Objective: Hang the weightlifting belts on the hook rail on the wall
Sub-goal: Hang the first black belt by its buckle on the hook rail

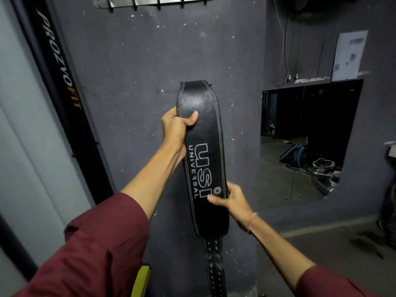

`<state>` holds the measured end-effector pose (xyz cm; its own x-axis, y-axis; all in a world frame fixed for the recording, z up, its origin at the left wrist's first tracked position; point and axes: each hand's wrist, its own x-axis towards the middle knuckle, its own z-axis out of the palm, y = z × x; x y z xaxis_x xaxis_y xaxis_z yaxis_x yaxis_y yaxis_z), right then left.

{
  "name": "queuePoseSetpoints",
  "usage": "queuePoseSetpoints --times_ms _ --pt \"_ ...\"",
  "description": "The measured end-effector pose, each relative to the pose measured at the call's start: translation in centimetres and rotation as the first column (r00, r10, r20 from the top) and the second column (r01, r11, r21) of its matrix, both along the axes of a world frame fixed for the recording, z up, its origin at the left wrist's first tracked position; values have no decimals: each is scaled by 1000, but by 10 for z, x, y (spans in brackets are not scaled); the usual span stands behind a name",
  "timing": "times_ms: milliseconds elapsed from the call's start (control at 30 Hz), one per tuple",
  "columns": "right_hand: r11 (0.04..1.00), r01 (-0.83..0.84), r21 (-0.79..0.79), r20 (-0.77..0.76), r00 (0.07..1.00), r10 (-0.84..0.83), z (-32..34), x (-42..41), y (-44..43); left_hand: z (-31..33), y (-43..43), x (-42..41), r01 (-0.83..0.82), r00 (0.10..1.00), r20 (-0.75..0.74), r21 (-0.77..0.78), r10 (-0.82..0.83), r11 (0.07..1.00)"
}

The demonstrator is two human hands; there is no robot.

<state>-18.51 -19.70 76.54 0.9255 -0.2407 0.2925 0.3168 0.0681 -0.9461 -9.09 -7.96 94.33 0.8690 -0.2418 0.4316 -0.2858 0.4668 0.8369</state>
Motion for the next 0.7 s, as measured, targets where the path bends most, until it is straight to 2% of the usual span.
queuePoseSetpoints --times_ms 100,267,367,467,533,600,700 --pt "998 46 -32 -50 998 -47 -7 -6 1 -2 -2 -2 4 1000 1 -18 -4 1000" --pt "990 129 53 245 960 -138 109 11 1 -14 -9 -11 24 998 63 10 -24 1000" --pt "986 164 23 285 944 -164 160 21 -6 -18 -12 -17 45 996 76 6 -45 999" --pt "991 136 -14 289 949 -126 160 18 -6 -11 -8 -14 60 995 83 31 -62 998" --pt "994 92 -50 312 947 -72 150 14 -4 2 -6 -8 27 999 40 113 -32 993" --pt "996 44 -74 333 943 -17 142 10 -1 19 -3 0 48 996 -79 203 -33 978" --pt "994 36 -105 325 946 0 130 6 -3 34 2 8 107 972 -226 178 -65 978"
